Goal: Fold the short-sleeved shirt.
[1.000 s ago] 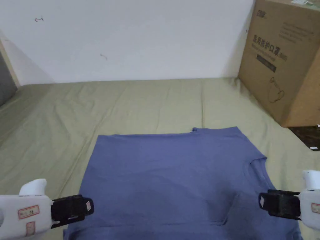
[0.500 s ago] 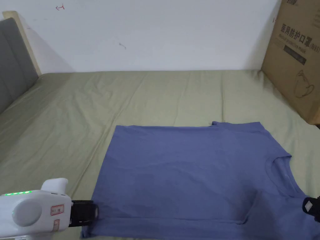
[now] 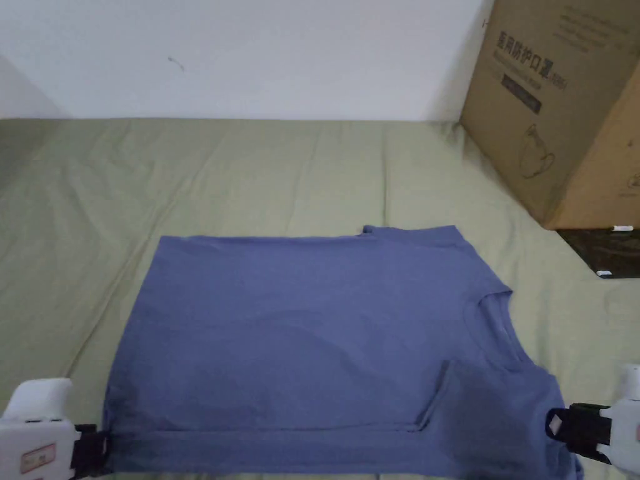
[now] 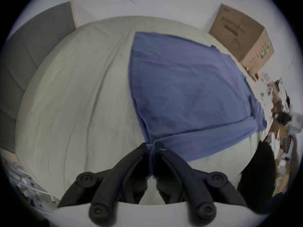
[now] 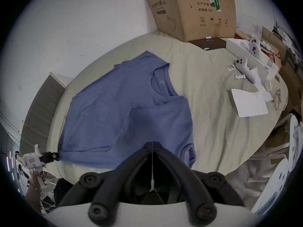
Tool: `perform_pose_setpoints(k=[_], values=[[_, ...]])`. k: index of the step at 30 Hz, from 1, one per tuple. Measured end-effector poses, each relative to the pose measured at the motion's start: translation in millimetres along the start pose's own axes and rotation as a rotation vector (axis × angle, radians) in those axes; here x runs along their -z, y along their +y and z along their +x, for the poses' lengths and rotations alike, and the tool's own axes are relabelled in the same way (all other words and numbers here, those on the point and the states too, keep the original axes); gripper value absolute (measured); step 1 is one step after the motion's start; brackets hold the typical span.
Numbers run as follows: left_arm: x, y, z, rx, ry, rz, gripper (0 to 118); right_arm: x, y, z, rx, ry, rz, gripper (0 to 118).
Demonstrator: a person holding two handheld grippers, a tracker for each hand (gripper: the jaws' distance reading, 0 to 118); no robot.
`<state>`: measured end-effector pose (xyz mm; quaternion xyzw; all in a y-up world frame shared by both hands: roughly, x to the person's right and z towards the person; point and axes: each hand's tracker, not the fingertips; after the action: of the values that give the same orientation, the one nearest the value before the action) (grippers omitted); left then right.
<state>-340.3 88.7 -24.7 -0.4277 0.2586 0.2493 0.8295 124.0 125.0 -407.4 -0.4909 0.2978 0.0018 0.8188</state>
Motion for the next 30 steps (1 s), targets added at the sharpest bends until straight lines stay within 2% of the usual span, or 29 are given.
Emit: perform_pose_setpoints(k=[1, 2, 3, 6, 7, 8, 9, 11, 12, 14, 16, 21, 27, 30], values=[[-6.0, -0.7, -1.3, -0.036, -0.017, 0.017, 7, 9.1, 2.8, 9.6, -0.006, -0.025, -0.031, 43], [-10.7, -0.9, -2.0, -0.056, -0.030, 0.028, 7, 18.5, 5.2, 16.2, -0.006, -0.061, -0.071, 99], [-13.3, -0.8, -0.9, -0.044, -0.027, 0.022, 7, 28.3, 6.0, 21.7, -0.005, -0.077, -0.107, 118], [-17.9, -3.3, 8.8, 0.008, -0.004, 0.020, 7, 51.0, 2.6, 42.3, 0.018, -0.097, -0.150, 116], [-17.1, -4.1, 11.4, 0.025, 0.003, 0.013, 7, 60.2, 1.9, 48.0, 0.002, -0.123, -0.185, 115], [-13.4, -2.8, 12.3, 0.036, 0.013, -0.003, 7, 67.2, -0.3, 52.2, -0.025, -0.151, -0.210, 108], [-11.3, -3.3, 13.3, 0.037, 0.021, -0.018, 7, 71.7, 0.9, 49.7, -0.066, -0.168, -0.234, 95], [-7.1, -4.5, 14.0, 0.024, 0.033, -0.068, 7, 76.8, -1.1, 49.7, -0.148, -0.200, -0.313, 51], [-3.8, -1.7, 11.5, 0.020, 0.028, -0.079, 7, 74.8, -2.6, 49.5, -0.180, -0.200, -0.308, 46], [-4.2, -2.9, 13.5, 0.028, 0.028, -0.080, 7, 63.2, 0.8, 39.5, -0.206, -0.168, -0.264, 2], [-2.7, 0.4, 11.3, 0.028, 0.030, -0.086, 7, 57.0, 4.4, 38.3, -0.189, -0.131, -0.252, 2], [-1.7, 3.6, 9.7, 0.024, 0.033, -0.091, 7, 51.8, 10.5, 31.1, -0.183, -0.124, -0.267, 2], [-15.8, 19.1, 11.4, 0.005, 0.007, -0.049, 7, 38.9, 32.1, 30.0, -0.072, -0.040, -0.238, 2], [-23.7, 52.4, 12.0, 0.024, -0.005, 0.025, 7, 22.4, 63.6, 10.7, -0.051, -0.001, -0.198, 2]])
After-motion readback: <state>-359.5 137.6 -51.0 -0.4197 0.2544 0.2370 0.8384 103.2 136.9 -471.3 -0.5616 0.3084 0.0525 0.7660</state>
